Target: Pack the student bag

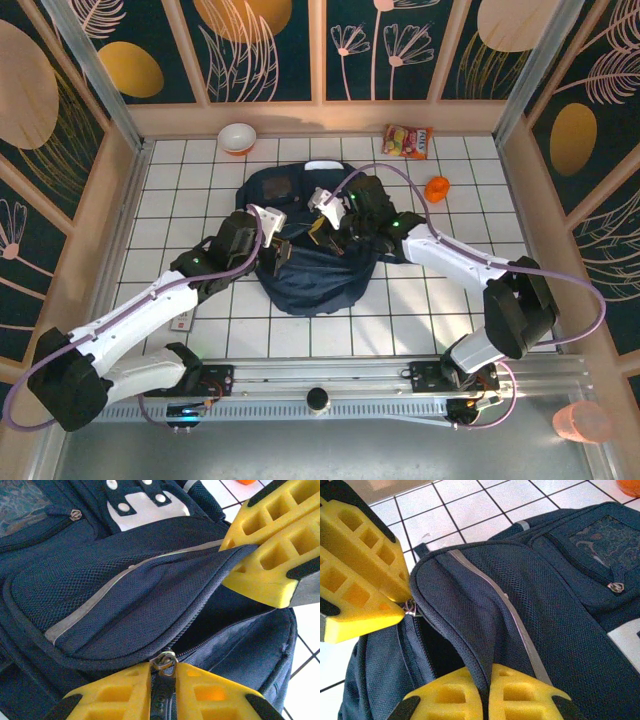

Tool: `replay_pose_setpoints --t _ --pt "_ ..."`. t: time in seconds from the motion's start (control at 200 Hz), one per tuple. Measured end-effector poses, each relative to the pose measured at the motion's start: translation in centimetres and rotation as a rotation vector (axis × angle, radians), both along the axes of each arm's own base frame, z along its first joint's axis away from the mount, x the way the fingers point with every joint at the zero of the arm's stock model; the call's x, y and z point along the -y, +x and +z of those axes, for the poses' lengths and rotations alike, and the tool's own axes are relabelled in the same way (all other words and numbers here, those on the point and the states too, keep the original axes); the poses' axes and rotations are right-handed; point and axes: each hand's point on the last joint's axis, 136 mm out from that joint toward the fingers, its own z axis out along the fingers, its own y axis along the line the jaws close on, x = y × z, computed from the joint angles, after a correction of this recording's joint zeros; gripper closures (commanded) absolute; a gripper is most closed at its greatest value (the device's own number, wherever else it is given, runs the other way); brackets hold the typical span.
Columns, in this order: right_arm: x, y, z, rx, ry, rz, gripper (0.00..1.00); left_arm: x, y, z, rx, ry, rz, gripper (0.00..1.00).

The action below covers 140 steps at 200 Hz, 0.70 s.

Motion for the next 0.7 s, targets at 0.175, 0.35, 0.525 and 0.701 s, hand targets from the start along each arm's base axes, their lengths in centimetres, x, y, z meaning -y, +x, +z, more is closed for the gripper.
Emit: replay_pose_setpoints --t 0.175,0.35,0.525,0.701 --pt "0.1 0.0 0.0 -0.01 0.003 0.0 1.0 0.0 0.0 0.1 -0.003 -0.009 0.008 0.95" --pt "0.4 0.3 0.0 -0.014 0.003 -0.01 1.0 -0.2 -0.1 0.8 0.011 -0.023 0.02 0.97" --pt "0.7 0.4 0.2 -0.024 0.01 -0.008 1.0 -0.5 -0.3 0.6 0.007 -0.02 0.024 0.79" --pt "0.7 0.6 0.7 -0.018 0.016 -0.011 1.0 -0.4 -1.2 0.4 0.008 -0.026 -0.017 0.66"
